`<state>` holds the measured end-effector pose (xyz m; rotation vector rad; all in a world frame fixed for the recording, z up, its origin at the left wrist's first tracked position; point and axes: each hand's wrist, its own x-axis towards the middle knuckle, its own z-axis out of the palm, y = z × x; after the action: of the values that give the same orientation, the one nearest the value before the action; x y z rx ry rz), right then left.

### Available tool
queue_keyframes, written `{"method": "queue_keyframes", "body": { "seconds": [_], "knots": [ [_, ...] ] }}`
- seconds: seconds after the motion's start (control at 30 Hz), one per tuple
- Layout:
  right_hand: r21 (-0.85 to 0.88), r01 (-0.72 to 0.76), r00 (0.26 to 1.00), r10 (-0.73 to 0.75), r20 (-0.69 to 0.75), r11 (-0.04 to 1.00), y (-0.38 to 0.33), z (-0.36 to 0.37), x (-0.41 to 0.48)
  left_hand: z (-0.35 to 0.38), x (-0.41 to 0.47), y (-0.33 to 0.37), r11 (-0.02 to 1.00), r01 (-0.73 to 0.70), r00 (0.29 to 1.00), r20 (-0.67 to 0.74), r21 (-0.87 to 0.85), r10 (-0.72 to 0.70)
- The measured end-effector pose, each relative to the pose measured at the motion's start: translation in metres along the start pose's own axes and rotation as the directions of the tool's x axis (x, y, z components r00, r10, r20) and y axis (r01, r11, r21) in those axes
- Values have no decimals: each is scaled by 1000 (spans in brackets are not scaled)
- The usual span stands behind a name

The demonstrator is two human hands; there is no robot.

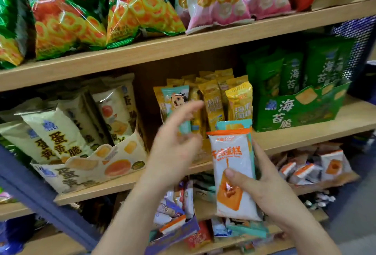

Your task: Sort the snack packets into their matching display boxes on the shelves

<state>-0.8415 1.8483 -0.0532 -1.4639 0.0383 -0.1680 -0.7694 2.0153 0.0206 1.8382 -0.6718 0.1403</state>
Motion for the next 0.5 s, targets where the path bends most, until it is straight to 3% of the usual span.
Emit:
{"method": "queue_keyframes", "body": {
  "seconds": [0.03, 0.1, 0.17, 0.23, 0.4, 0.5],
  "knots": [
    [-87, 15, 1000, -16, -5, 996, 1, -3, 1, -7, 14, -6, 976, -41, 988, -134, 214, 71],
    [-247, 37, 999, -37, 6, 968, -3, -6, 4, -16, 38, -18, 839, 23, 964, -234, 544, 126],
    [-307, 52, 999, -51, 12, 950, -6, -9, 8, -19, 57, -29, 717, 146, 970, -240, 681, 30],
    [-319, 58, 998, -56, 13, 946, -7, -11, 12, -20, 65, -34, 664, 163, 976, -217, 730, -1],
    [-328, 96, 995, -85, 46, 940, -7, -13, 23, -29, 74, -38, 639, 125, 979, -199, 759, 44],
    [-295, 88, 996, -75, 57, 951, -5, -14, 26, -38, 72, -28, 724, 93, 988, -156, 683, 20]
  ]
}}
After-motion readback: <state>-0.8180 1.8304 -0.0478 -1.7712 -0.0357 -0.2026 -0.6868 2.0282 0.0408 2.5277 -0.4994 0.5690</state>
